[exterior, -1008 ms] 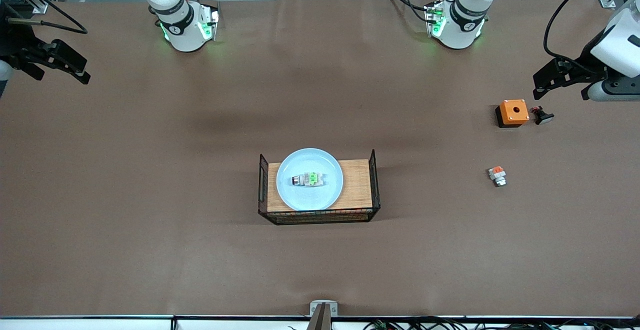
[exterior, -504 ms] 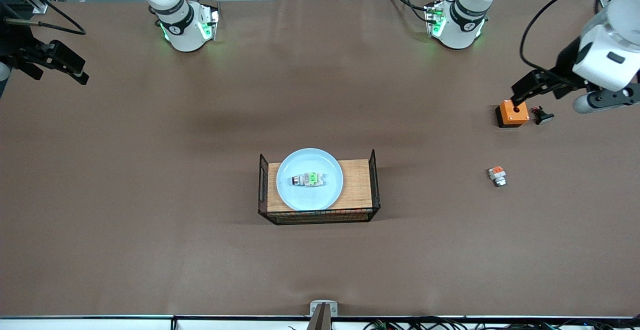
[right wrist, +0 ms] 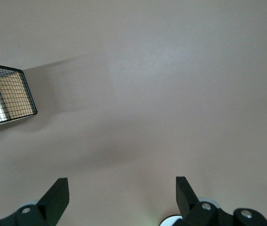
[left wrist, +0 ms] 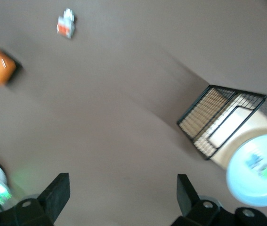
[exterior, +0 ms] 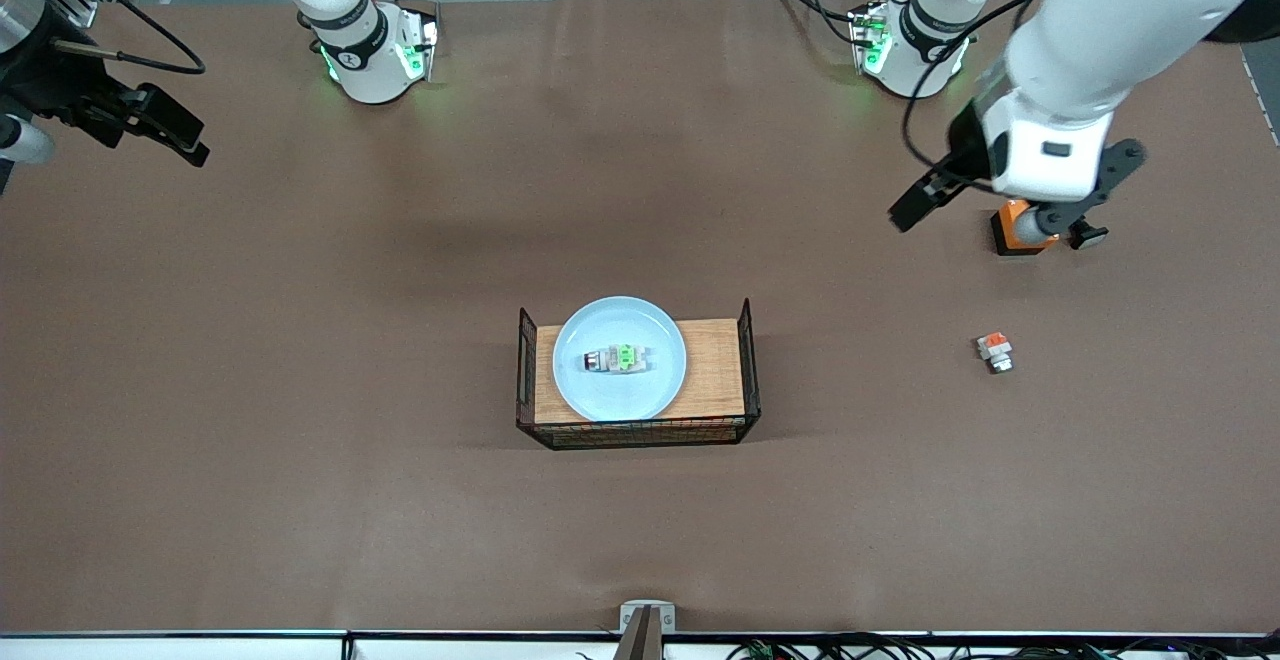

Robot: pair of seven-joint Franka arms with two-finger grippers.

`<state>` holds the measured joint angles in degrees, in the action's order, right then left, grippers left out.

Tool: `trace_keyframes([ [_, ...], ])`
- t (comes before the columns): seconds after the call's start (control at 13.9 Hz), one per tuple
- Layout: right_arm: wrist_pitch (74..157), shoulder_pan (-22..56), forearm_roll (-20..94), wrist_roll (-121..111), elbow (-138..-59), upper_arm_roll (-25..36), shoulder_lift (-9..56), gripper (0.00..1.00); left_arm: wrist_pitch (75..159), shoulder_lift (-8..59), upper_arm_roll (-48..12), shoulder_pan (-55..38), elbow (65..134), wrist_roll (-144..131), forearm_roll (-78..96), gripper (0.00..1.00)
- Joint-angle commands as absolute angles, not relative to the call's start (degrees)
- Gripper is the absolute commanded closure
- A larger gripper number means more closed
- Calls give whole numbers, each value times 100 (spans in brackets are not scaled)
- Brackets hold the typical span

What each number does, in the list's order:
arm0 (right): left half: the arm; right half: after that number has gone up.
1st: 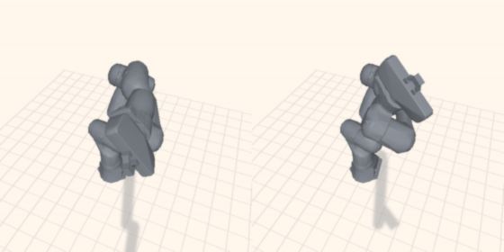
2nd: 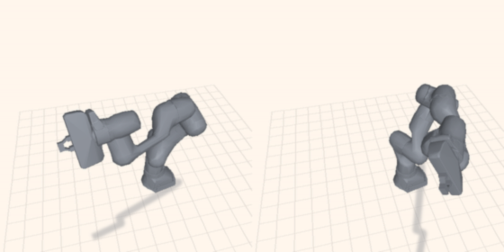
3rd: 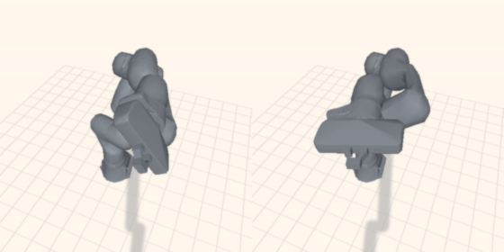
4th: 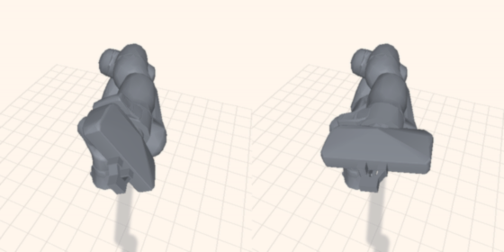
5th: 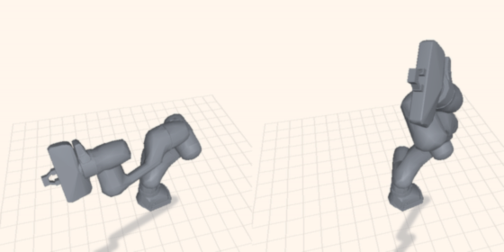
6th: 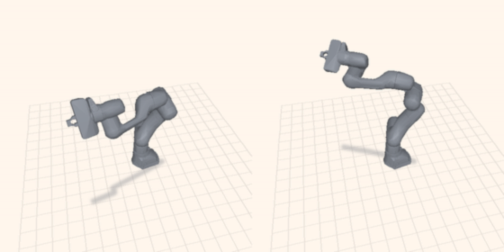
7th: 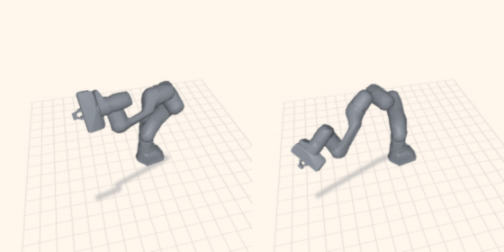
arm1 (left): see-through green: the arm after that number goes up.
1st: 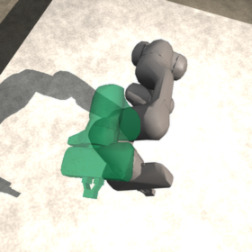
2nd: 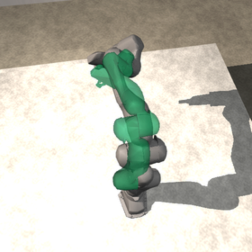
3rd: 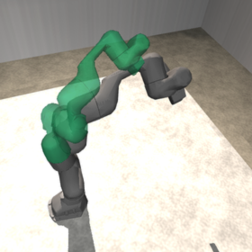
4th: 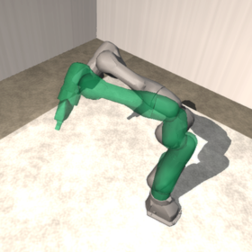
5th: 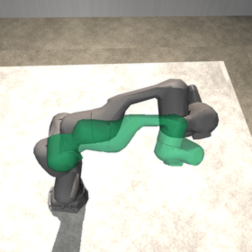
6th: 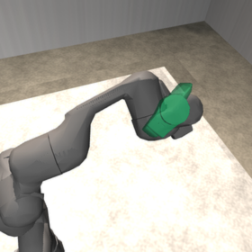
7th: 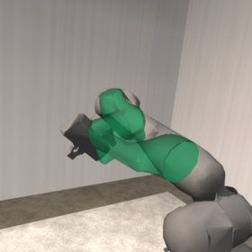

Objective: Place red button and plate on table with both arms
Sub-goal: 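Move the left gripper over the green button on the white plate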

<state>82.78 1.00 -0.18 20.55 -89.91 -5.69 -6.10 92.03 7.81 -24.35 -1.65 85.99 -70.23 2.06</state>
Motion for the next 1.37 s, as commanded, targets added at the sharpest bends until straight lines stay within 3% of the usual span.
trace_keyframes([
  [0.0, 8244, 132, -114, 2171, -9035, -563, -633, 0, 9368, 1589, -2479, -579, 7850, -8590, 193, 0],
  [0.58, 8253, -17, -290, 2145, -9009, -510, -536, 0, 11037, 2951, -2364, -1686, 7278, -12151, -306, 0],
  [0.72, 8253, -97, -290, 2136, -9018, -510, -510, 0, 11433, 3224, -2015, -2141, 7181, -12576, -334, 0],
  [1.01, 8209, -53, -299, 2109, -8974, -536, -510, 0, 12100, 3787, -679, -3522, 6935, -13165, -290, 0],
  [1.3, 8218, -70, -325, 2092, -8974, -536, -492, 0, 12463, 4043, -659, -3673, 6935, -13175, -272, 0],
])
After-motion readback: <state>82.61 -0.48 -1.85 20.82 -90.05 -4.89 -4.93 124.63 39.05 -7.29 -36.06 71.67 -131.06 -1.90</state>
